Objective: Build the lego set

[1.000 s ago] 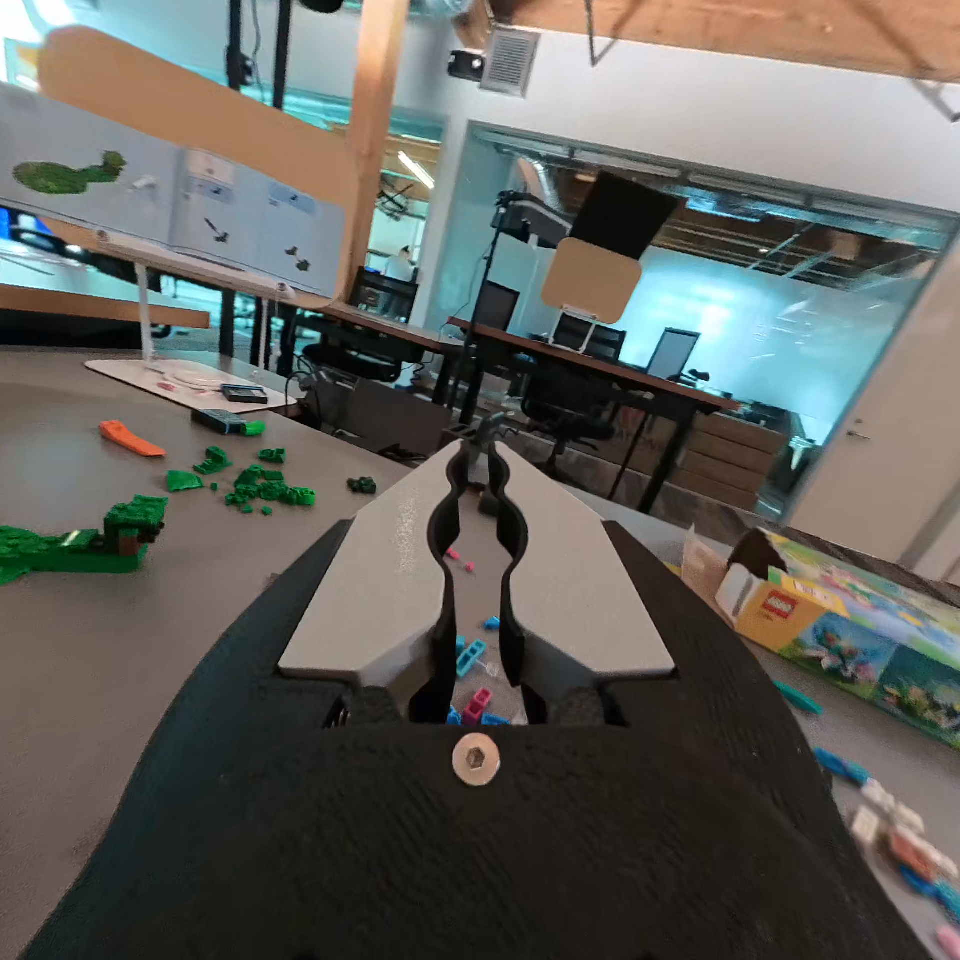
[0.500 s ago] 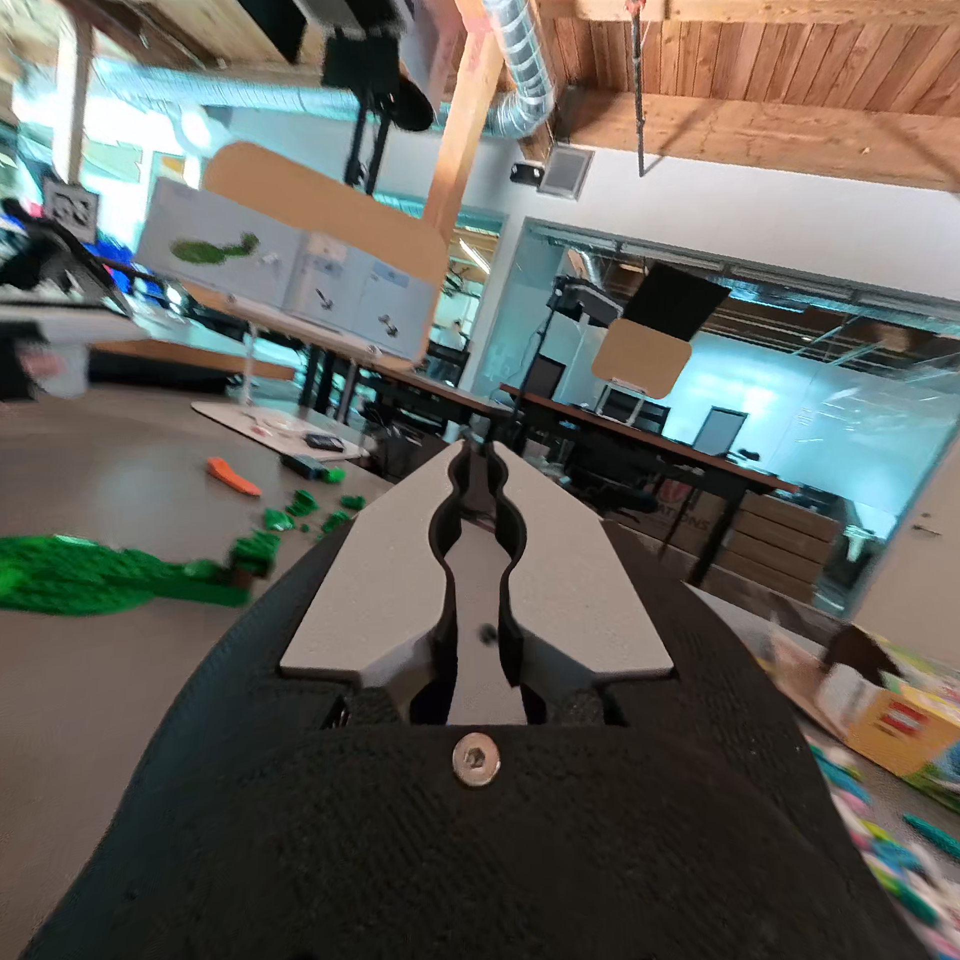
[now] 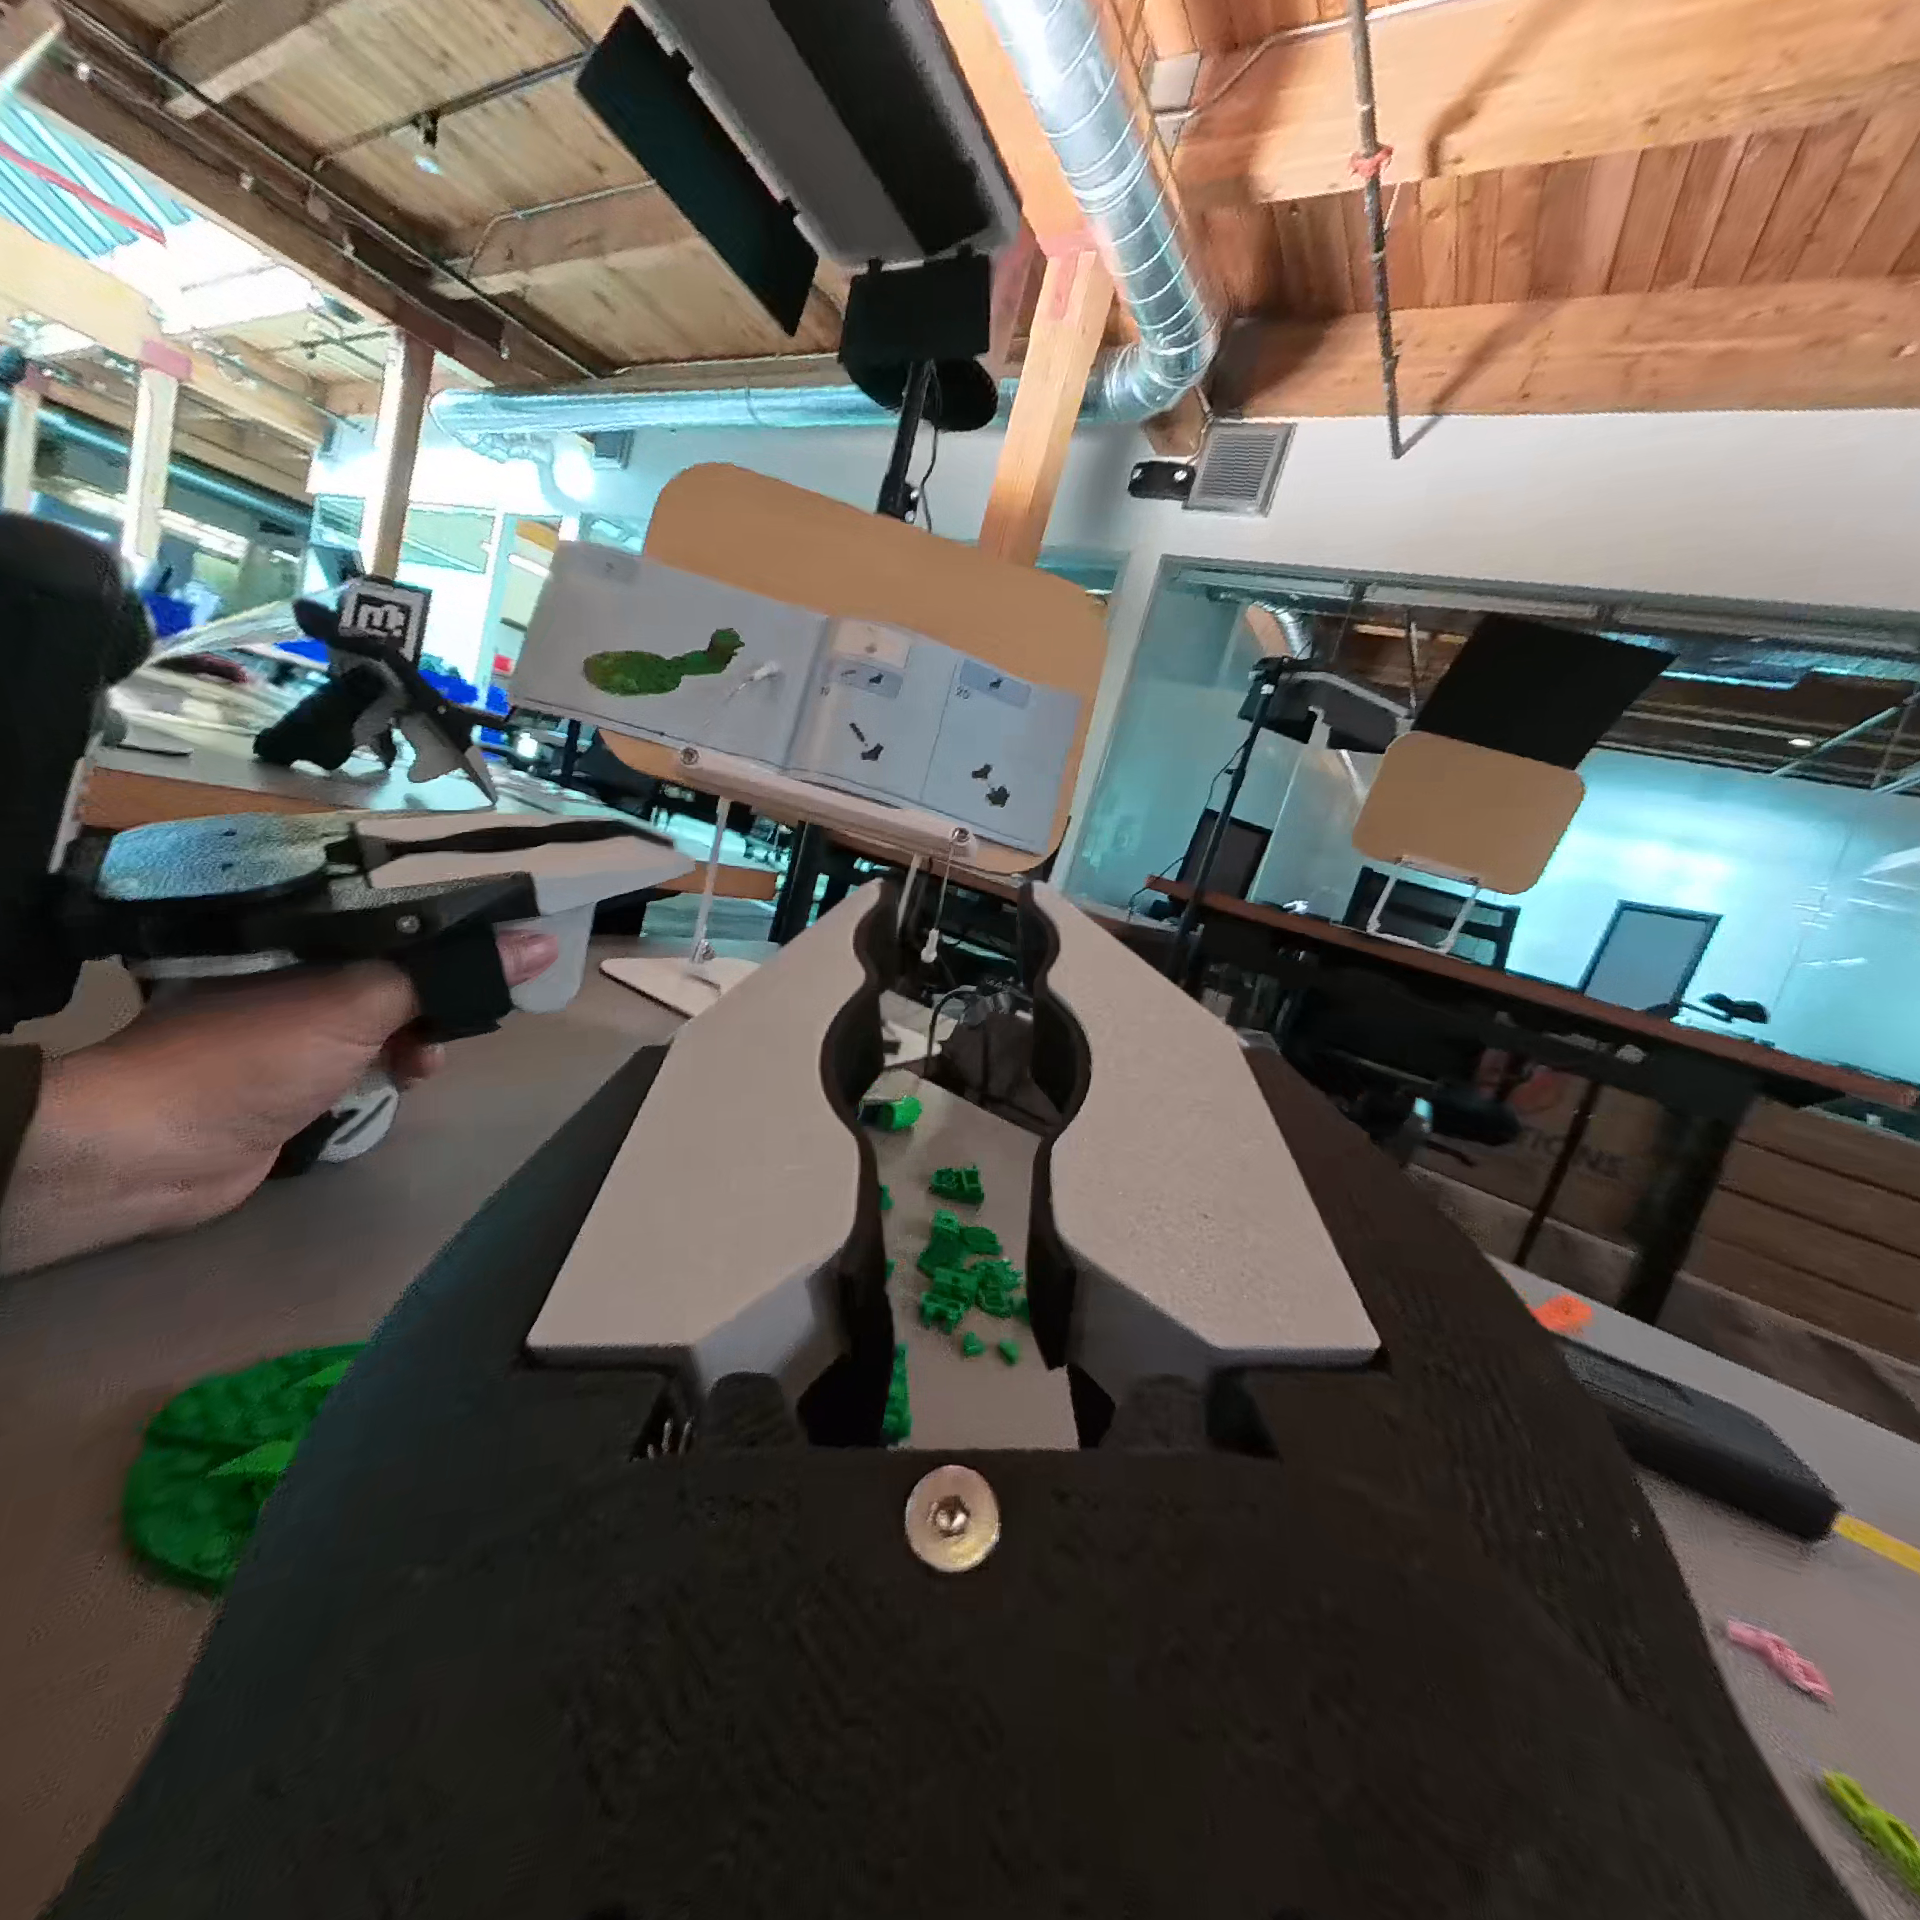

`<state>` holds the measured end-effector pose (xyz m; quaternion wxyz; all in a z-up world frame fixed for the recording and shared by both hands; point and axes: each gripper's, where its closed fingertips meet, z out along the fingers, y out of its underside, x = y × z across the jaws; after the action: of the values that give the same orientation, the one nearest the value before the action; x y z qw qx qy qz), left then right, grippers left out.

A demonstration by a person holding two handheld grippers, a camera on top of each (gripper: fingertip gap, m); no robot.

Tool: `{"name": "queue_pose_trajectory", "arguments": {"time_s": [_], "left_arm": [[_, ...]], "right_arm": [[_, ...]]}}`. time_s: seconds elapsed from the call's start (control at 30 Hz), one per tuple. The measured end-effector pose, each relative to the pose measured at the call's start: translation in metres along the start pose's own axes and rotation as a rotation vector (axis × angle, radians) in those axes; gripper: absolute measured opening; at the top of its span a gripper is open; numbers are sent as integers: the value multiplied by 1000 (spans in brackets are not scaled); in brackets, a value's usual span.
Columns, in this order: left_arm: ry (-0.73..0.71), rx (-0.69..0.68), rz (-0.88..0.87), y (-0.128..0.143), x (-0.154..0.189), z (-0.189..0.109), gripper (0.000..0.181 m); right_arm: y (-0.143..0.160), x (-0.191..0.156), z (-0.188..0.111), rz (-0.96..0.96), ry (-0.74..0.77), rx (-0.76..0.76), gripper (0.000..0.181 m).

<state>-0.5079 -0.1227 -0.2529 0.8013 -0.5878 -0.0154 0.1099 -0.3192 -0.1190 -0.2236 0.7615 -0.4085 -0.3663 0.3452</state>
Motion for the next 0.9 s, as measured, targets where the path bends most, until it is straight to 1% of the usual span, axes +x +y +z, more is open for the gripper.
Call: {"name": "queue_pose_trajectory", "arguments": {"time_s": [0.1,0.2,0.27,0.4,0.6,0.77,0.9], "left_arm": [[65,-1,-27,-1,18,5,15],[104,26,-10,-8,32,6,15],[113,27,3,-9,35,6,15],[92,25,-16,-7,28,5,15],[26,39,-61,-9,8,2,14],[35,36,-76,-8,10,2,15],[50,33,-74,-8,14,2,14]], "right_arm": [[14,-6,5,-14,-35,-34,19],[14,-9,5,-27,-67,-25,18],[14,-10,3,-41,-85,-17,17],[19,-5,4,-49,-87,-25,16],[27,20,5,-2,-16,-45,16],[31,33,3,70,24,-53,15],[33,34,3,81,29,-58,15]]}}
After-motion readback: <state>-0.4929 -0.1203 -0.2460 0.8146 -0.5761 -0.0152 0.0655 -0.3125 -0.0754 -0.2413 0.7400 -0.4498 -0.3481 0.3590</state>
